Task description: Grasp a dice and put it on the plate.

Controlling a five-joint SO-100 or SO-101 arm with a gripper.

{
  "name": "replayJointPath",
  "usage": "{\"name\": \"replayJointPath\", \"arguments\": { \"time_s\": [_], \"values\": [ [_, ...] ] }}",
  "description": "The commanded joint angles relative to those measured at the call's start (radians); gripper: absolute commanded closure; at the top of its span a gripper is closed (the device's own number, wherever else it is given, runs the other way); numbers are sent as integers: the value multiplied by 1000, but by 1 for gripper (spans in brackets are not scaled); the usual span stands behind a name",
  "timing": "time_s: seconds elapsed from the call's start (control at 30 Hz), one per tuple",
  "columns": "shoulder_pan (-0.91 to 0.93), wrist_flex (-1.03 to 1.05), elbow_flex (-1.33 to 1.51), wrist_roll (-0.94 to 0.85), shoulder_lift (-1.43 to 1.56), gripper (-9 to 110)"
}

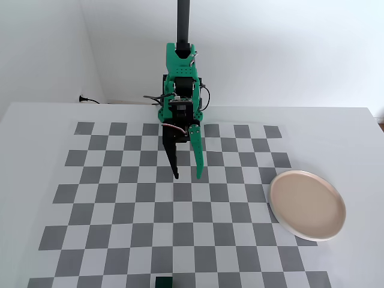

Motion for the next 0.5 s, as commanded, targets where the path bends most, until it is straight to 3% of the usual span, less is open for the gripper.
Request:
{"name": "replayJointPath", "arguments": {
  "time_s": [0.0,0.47],
  "values": [
    [23,-80,-178,15,-164,83],
    [86,-249,-575,-21,-747,78]
  ]
}}
